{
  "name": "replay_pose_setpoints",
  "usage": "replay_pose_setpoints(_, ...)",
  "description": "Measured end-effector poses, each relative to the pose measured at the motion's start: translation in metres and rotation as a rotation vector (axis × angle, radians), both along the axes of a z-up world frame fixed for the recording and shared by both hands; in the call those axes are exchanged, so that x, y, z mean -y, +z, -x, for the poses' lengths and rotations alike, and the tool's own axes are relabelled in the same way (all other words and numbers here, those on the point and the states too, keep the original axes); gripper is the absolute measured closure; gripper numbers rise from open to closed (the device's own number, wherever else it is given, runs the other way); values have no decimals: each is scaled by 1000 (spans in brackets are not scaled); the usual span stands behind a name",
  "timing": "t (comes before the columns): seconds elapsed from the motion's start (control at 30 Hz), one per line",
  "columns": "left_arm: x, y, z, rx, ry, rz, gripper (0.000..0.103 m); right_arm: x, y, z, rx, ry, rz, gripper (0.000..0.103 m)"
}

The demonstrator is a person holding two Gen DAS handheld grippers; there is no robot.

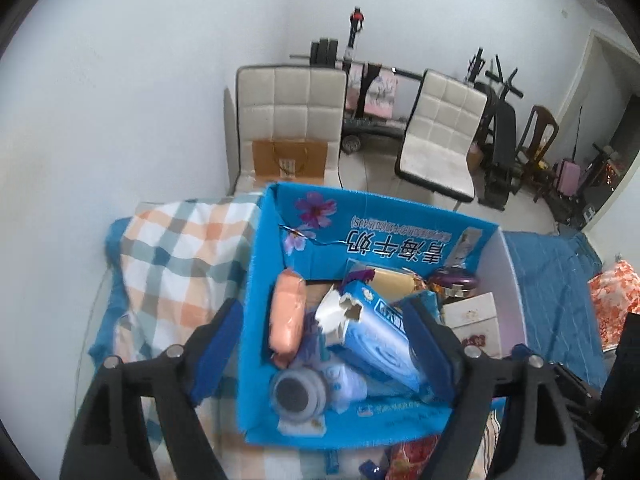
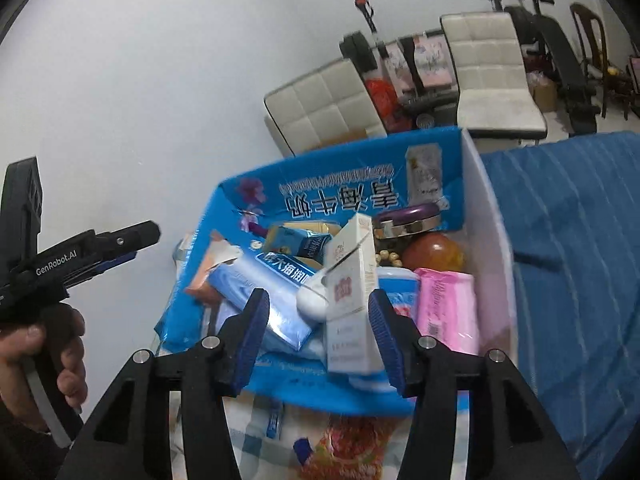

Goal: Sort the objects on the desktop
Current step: 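Place the wet-wipe pack and white box into the blue box with both tools, then grasp a blue candy wrapper with each tool from the bedspread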

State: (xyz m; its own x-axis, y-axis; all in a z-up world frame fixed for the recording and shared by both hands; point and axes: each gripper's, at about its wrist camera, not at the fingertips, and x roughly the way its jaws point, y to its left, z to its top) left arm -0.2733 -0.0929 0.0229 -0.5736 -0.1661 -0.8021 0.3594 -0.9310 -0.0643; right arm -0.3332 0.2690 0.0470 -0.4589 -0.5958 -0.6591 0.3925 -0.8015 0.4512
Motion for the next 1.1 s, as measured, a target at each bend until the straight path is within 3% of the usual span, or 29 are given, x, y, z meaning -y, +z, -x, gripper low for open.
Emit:
replay_pose_setpoints(0.07, -5, 6, -22, -7, 2, 7, 19, -12, 6, -20, -26, -13, -17, 48)
replay_pose_setpoints(0.17, -18, -10, -58, 40, 7, 19, 17, -25, -7, -52, -7, -40, -71, 45)
replay_pose_setpoints(0.33, -36, -99, -77, 265, 1, -53, 17, -2, -79, -71, 185, -31, -157, 45)
replay_pose_setpoints(0.43, -39, -142, -71, 336, 16, -72, 19, 36, -100, -76, 149, 41, -258, 45)
replay_pose_setpoints(0.57, -38, -185, -58, 417, 38, -85, 22, 79, -123, -85, 49, 193, -496, 45)
replay_pose_setpoints(0.63, -40, -197, -55, 447, 33, -76, 22, 71, -123, -89, -1, 191, -557, 45)
replay_pose_setpoints(0.8, -51, -218, -53, 484, -24, -45, 25, 10, -124, -84, 97, 52, -570, 41)
replay_pose_setpoints(0.87, -51, -217, -56, 439, -27, -39, 28, -4, -120, -85, 136, 0, -539, 41)
replay_pose_setpoints(0.93, -53, -215, -58, 424, -40, -28, 45, -5, -109, -93, 131, 21, -442, 41)
replay_pose_setpoints(1.0, -56, -212, -60, 418, -66, -16, 82, 9, -95, -107, 84, 91, -359, 41)
replay_pose_setpoints(1.1, -54, -212, -67, 428, -71, -21, 87, 39, -96, -118, 94, 187, -300, 41)
